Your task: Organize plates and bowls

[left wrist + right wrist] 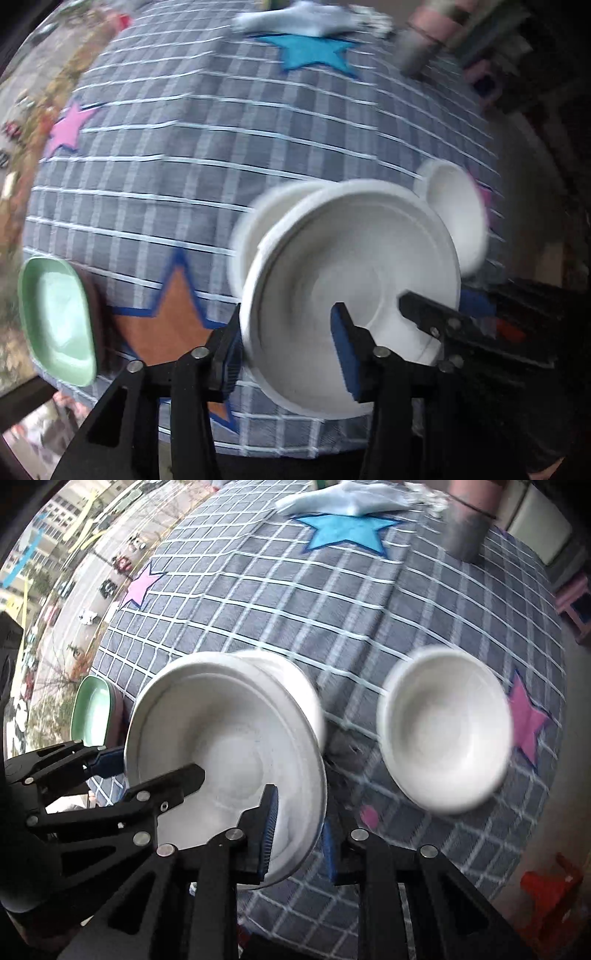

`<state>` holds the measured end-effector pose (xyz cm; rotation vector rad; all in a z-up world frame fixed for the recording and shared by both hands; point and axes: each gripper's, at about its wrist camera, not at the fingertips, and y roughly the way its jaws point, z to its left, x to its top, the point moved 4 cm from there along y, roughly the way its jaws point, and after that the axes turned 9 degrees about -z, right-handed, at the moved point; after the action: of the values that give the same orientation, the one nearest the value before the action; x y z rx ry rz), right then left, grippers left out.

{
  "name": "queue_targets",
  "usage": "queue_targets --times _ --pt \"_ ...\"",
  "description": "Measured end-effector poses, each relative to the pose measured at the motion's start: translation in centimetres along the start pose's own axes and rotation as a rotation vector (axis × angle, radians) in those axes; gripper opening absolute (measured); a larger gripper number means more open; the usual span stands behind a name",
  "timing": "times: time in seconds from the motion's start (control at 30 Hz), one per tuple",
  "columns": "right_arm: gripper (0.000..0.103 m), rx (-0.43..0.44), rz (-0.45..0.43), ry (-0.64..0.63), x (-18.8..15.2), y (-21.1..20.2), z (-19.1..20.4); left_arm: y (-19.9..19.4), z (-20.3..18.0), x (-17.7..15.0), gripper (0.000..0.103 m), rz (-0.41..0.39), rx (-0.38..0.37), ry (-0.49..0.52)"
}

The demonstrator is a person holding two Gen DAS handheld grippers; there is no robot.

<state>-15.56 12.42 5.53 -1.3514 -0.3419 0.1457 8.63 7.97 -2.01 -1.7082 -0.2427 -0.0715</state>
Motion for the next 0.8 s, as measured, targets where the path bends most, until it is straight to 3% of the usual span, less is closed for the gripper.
queue_targets --times 0.1,0.27,0.37,0.5,0.67,0.8 --pt "0.074 -0.077 0.009 -0.005 0.8 1.0 -0.5 0.2 2.8 0.9 0.055 -0.003 0.042 -0.073" --pt "0.075 -0.096 -0.055 0.105 -0.7 -1.3 -4.1 -1.4 3.4 -0.9 0.059 -0.006 0.001 -0.098" --pt "0.075 -0.166 -0.053 0.234 -2.4 -1.9 -8.3 -2.0 1.4 -1.9 0.059 0.008 -0.036 -0.063" --pt "0.075 -0.226 -0.03 0.371 -3.1 -1.1 -13.6 -2.6 -4.1 -1.8 0.059 0.005 -0.092 0.094" --pt "0.075 -0.237 -0.034 0.401 -2.5 -0.2 -16.2 -2.5 -7.6 -1.2 0.059 0.011 -0.111 0.162" --pt "0.075 -0.225 -0.035 0.37 -2.0 0.2 -16.7 -1.6 -10.1 1.1 0.059 -0.001 -0.095 0.191"
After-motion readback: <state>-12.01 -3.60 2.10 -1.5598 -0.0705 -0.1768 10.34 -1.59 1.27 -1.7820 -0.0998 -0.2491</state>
